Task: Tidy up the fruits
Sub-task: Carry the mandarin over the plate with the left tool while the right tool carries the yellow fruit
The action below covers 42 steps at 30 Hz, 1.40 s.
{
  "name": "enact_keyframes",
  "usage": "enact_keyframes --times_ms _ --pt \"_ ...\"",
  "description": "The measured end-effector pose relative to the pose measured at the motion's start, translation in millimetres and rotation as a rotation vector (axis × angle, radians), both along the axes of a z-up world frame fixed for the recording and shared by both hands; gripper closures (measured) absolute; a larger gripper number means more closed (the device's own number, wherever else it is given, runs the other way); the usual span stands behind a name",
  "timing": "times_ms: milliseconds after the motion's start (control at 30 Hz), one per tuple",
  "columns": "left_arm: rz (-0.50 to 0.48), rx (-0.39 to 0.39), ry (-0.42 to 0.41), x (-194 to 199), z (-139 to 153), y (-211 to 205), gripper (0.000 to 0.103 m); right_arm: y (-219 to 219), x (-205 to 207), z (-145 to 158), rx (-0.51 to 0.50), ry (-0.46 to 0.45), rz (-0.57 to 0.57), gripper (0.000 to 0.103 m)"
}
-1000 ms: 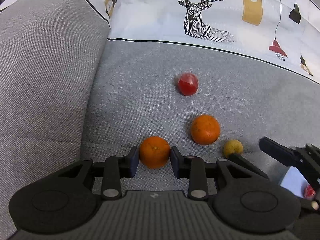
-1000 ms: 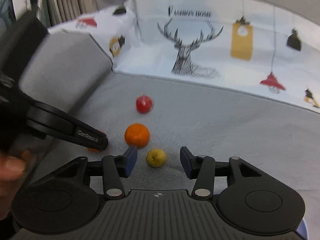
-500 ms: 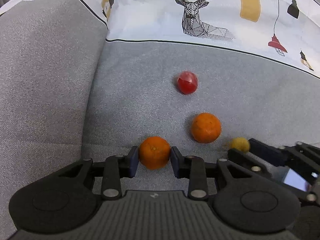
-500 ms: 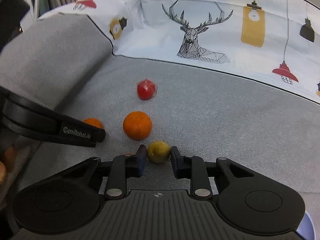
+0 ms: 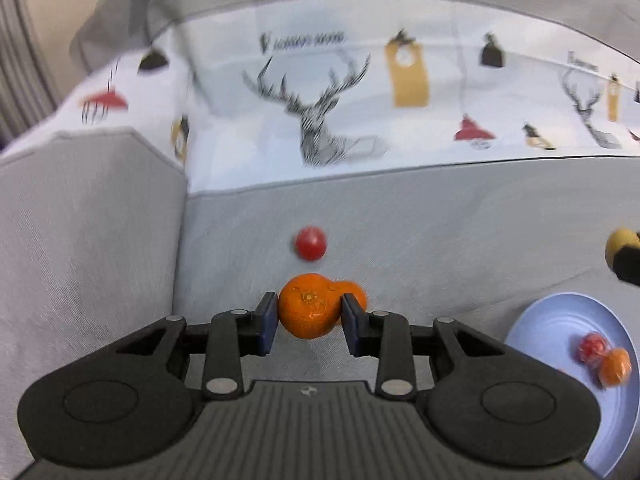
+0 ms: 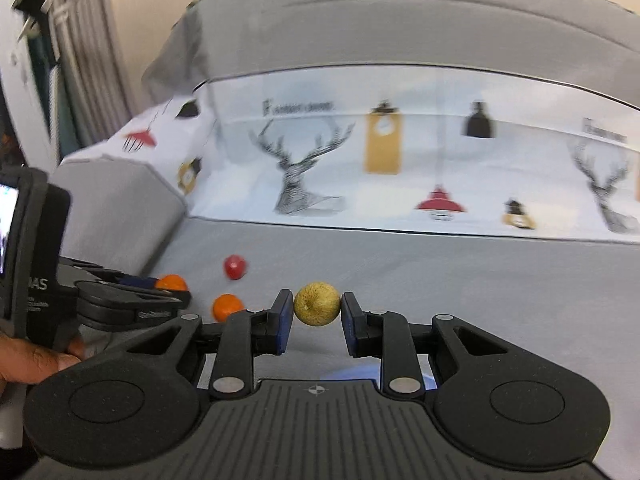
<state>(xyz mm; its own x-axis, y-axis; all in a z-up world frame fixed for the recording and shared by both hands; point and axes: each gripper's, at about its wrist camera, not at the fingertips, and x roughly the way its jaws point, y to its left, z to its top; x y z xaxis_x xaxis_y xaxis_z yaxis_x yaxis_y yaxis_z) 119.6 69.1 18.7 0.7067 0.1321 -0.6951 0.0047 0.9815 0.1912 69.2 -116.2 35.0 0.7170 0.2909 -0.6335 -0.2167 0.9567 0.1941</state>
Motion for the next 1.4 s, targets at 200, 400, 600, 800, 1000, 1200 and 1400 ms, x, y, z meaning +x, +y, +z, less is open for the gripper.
enact_keyframes --times_ms 200,400,600,800,1000,1200,1400 --pt "-0.069 0.044 -0.089 -28 13 -24 0.066 -13 -24 -28 -0.026 0.061 -0.057 0.075" --pt "-0.149 0.094 -0.141 -50 13 -58 0.066 -24 -34 -35 -0.095 0.048 -0.046 0.075" --pt "-0.237 0.201 -0.126 -47 -8 -86 0.066 -40 -33 -43 -0.128 0.049 -0.079 0.075" --pt "-0.224 0.161 -0.074 -31 -21 -82 0.066 -58 -31 -42 -0.102 0.037 -0.137 0.075" --pt "-0.231 0.151 -0.064 -28 -24 -83 0.065 -61 -27 -44 -0.088 0.041 -0.136 0.075" --pt "-0.243 0.145 -0.063 -27 -25 -84 0.065 -54 -29 -45 -0.103 0.027 -0.098 0.075" --pt "-0.254 0.144 -0.066 -28 -26 -85 0.065 -53 -27 -45 -0.098 0.033 -0.093 0.075"
